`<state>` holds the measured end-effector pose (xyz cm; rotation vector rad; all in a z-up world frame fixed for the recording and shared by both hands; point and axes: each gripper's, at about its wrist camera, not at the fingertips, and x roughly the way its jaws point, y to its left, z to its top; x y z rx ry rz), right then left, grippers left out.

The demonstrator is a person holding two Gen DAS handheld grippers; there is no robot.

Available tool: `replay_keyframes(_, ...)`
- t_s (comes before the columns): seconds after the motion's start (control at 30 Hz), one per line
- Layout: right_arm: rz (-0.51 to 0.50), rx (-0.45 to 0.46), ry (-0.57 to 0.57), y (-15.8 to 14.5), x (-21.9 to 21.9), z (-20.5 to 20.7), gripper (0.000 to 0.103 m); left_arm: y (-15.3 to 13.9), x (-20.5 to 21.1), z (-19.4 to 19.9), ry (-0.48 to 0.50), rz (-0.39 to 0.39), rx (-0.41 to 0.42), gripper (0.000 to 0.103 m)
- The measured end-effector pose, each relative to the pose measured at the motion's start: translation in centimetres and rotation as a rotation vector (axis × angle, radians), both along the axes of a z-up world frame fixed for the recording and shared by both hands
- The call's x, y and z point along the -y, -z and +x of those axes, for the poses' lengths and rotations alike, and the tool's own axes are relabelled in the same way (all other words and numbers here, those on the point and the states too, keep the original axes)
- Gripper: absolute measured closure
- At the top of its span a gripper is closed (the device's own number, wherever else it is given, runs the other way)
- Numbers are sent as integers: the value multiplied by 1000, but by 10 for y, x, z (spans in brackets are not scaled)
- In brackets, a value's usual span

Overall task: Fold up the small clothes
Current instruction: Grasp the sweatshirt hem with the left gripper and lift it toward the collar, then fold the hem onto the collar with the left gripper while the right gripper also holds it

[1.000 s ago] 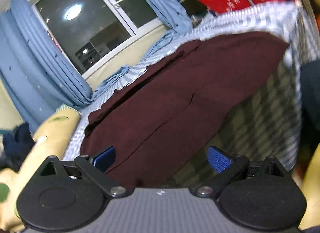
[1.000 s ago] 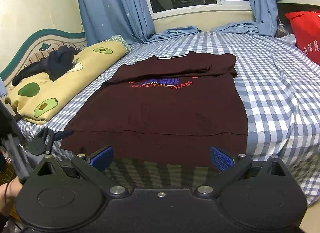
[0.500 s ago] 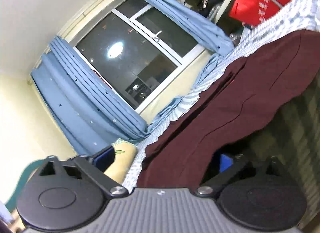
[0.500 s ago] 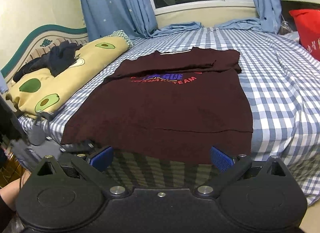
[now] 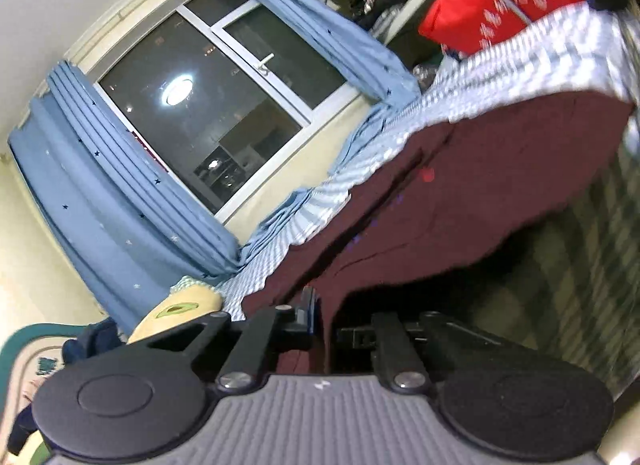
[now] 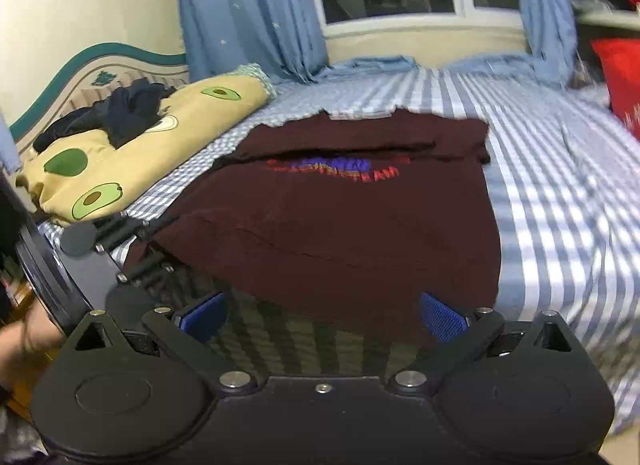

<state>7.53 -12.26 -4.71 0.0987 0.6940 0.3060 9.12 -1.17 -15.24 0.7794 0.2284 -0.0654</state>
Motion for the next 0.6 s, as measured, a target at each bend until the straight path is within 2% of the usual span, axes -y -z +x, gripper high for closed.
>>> replay_keyframes(0.13, -128, 123, -25, 0, -5, 5, 1, -39, -13, 19, 2, -86, 0, 93)
replay_keyframes(0.23, -316, 173, -57, 15, -15, 10, 2, -62, -21, 39, 7, -140, -9, 93)
replay_keyframes(0.33, -465, 189, -63, 37, -21, 14, 12, -77, -23, 53, 33, -164, -14, 93)
replay_keyframes(0.53, -527, 135, -50, 70, -22, 24, 23, -101, -27, 87, 69, -237, -43, 93)
replay_keyframes(0.6, -587, 151, -52, 79, -31, 29, 24, -108, -30, 97, 80, -248, -51, 93)
